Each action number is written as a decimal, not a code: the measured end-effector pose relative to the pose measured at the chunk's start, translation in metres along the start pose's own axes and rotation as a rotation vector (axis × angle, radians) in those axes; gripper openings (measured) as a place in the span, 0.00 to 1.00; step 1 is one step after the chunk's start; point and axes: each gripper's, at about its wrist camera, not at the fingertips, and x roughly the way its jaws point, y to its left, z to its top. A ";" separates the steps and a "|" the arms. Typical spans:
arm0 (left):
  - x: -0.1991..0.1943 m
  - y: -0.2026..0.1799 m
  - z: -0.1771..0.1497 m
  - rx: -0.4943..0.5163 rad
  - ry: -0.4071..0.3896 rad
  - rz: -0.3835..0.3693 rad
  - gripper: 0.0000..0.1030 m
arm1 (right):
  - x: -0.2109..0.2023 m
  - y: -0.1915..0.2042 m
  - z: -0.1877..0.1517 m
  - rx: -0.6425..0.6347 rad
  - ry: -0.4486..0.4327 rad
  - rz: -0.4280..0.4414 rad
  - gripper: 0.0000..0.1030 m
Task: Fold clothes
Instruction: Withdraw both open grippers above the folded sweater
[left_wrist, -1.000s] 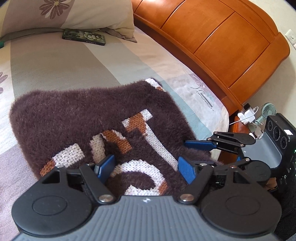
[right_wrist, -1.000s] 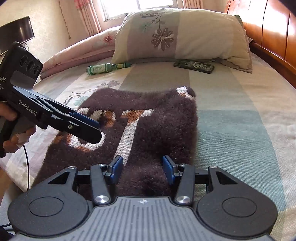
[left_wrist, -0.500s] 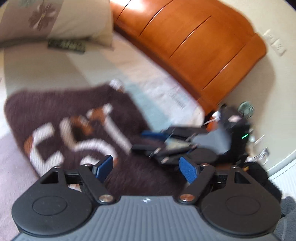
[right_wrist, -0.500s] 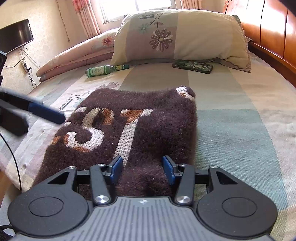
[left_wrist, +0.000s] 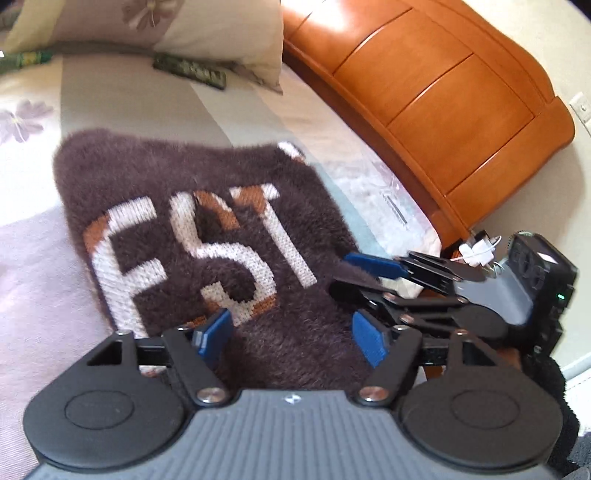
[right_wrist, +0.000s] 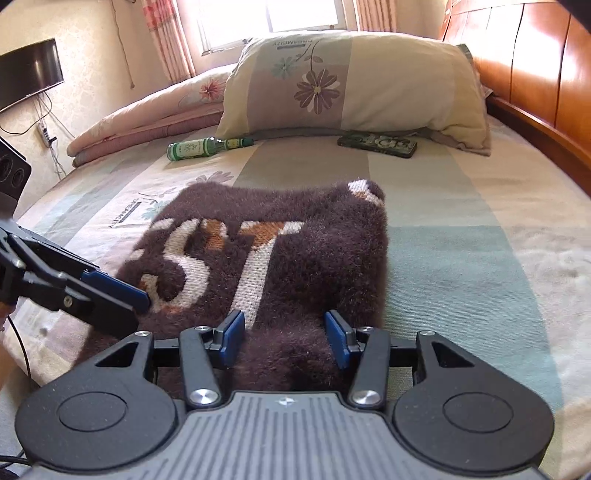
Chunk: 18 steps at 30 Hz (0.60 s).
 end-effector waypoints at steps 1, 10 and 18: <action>-0.007 -0.003 -0.001 0.028 -0.022 0.045 0.77 | -0.008 0.005 0.001 -0.008 -0.009 -0.003 0.54; -0.039 -0.008 -0.019 0.088 -0.105 0.165 0.79 | 0.014 0.077 -0.026 -0.184 0.109 0.035 0.55; -0.055 -0.016 -0.074 0.304 -0.133 0.299 0.83 | -0.016 0.073 -0.027 -0.110 0.057 -0.015 0.59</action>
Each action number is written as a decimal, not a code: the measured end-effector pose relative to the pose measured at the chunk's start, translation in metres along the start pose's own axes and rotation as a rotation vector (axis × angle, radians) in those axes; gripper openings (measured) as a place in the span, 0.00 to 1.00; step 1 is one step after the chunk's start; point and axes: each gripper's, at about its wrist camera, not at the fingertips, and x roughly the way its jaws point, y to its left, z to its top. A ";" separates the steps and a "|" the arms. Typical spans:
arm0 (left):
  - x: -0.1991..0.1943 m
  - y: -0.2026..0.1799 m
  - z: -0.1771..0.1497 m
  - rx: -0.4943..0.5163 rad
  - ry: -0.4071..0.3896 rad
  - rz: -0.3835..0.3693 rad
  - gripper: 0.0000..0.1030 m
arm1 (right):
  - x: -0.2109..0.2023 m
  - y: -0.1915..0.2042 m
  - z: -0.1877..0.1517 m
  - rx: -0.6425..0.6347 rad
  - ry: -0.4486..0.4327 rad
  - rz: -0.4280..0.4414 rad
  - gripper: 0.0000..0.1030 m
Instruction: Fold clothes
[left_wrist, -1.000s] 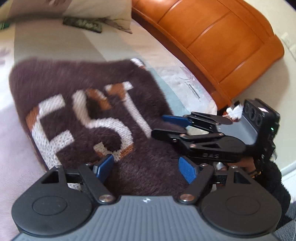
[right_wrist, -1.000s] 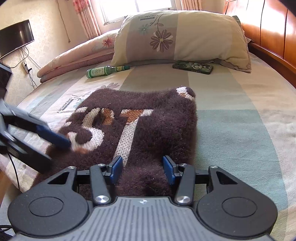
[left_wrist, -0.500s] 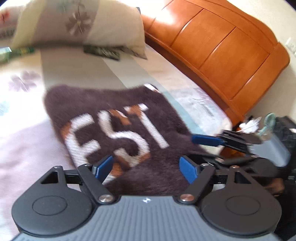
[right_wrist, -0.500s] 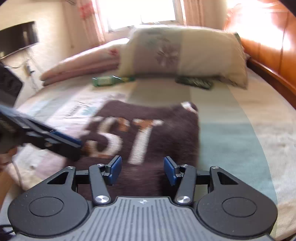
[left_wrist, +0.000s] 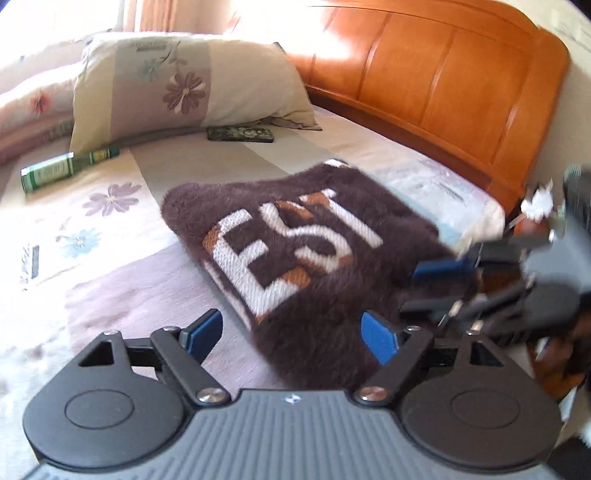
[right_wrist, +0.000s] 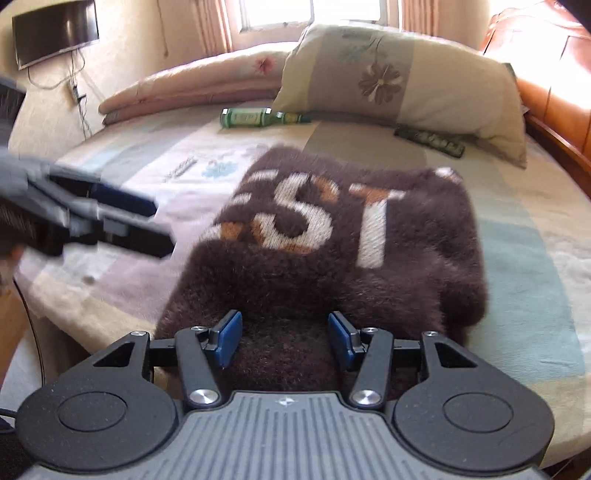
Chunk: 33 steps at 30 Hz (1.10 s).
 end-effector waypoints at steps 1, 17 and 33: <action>-0.002 -0.005 -0.009 0.043 -0.011 0.008 0.83 | -0.010 0.000 0.000 -0.004 -0.017 -0.011 0.63; 0.031 -0.045 -0.055 0.245 -0.088 0.247 0.85 | -0.056 -0.012 -0.023 0.149 -0.102 -0.047 0.69; -0.016 -0.002 -0.041 0.048 -0.053 0.130 0.84 | -0.026 -0.010 -0.005 0.071 -0.109 0.016 0.69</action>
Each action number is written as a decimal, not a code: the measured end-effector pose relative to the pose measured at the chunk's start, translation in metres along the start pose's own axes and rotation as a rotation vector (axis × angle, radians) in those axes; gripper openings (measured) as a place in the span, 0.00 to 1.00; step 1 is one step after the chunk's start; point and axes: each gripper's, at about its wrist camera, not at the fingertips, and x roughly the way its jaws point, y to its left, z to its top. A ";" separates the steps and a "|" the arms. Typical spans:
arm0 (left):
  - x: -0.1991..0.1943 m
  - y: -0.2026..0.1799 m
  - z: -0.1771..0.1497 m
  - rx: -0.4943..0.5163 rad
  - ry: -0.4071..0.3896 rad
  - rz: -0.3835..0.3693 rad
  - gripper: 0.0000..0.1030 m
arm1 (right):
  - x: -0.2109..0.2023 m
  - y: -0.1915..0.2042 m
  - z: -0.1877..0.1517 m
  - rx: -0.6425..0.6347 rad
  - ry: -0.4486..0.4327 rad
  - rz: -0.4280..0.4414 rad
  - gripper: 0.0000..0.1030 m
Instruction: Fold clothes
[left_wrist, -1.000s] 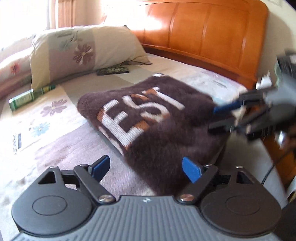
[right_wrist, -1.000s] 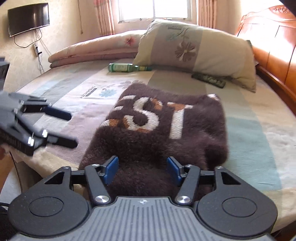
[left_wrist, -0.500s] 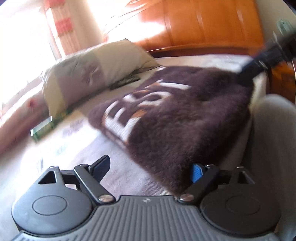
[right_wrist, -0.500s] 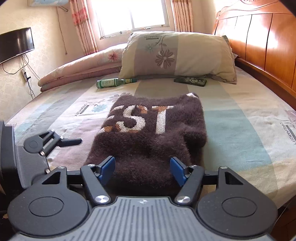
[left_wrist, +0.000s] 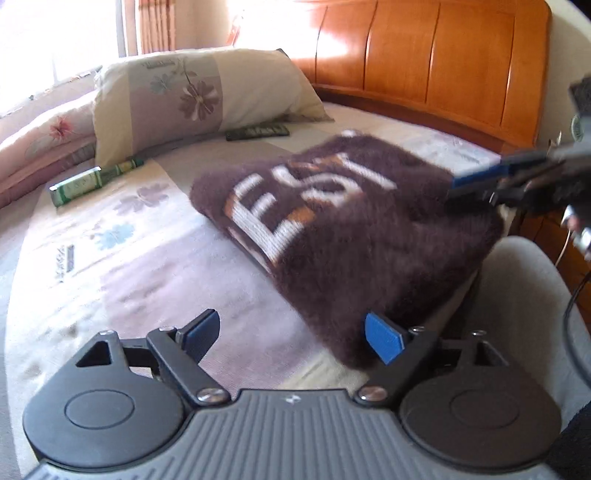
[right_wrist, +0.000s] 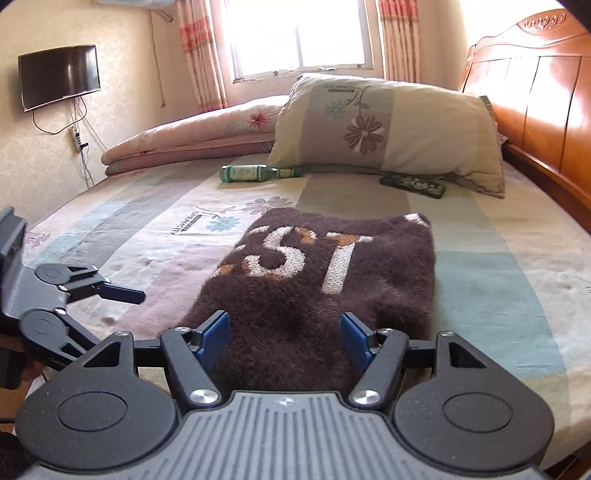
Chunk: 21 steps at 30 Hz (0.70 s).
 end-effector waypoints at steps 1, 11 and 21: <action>-0.003 0.005 0.005 -0.011 -0.011 0.004 0.84 | 0.006 -0.006 -0.002 0.018 0.026 -0.008 0.68; 0.027 0.003 0.067 0.017 -0.095 -0.108 0.85 | -0.021 -0.043 -0.023 0.170 0.005 -0.064 0.59; 0.099 -0.027 0.087 0.019 -0.007 -0.166 0.85 | -0.006 -0.075 -0.030 0.335 0.025 0.031 0.13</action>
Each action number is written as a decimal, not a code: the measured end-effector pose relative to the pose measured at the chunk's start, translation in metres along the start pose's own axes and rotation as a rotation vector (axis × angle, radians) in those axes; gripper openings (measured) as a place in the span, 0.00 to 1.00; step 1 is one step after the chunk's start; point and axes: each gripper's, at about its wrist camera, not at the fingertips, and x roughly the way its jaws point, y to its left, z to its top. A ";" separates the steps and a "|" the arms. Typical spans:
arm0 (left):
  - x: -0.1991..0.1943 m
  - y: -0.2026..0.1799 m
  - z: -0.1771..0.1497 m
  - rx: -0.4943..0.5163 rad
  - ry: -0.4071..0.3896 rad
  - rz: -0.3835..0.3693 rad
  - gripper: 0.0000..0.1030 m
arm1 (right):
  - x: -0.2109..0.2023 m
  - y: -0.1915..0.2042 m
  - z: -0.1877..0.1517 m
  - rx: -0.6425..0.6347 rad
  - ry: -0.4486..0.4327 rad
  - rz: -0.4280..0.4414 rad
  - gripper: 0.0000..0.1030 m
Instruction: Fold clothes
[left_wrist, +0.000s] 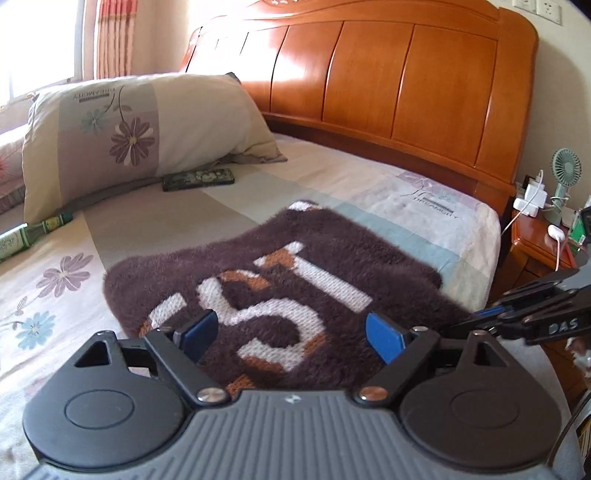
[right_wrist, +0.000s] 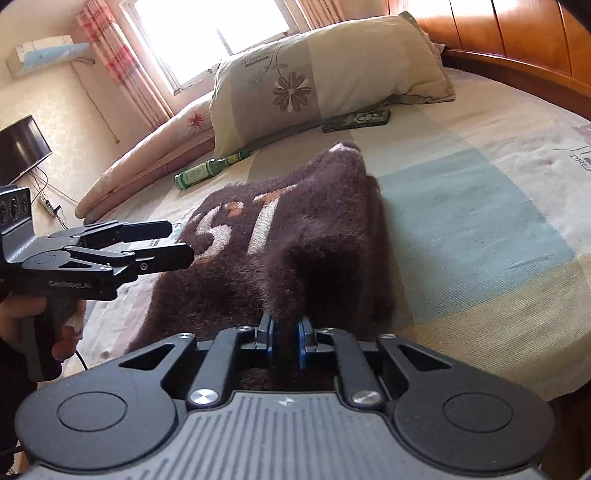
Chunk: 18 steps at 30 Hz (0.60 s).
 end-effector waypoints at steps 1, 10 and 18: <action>0.008 0.003 -0.003 -0.014 0.030 0.007 0.85 | -0.002 -0.006 -0.001 0.008 0.004 -0.009 0.14; -0.002 0.012 0.010 -0.048 -0.006 -0.029 0.91 | -0.020 -0.001 0.016 -0.005 -0.068 -0.033 0.33; 0.021 0.045 0.015 -0.296 0.037 -0.171 0.91 | 0.027 0.023 0.045 -0.125 -0.071 0.004 0.53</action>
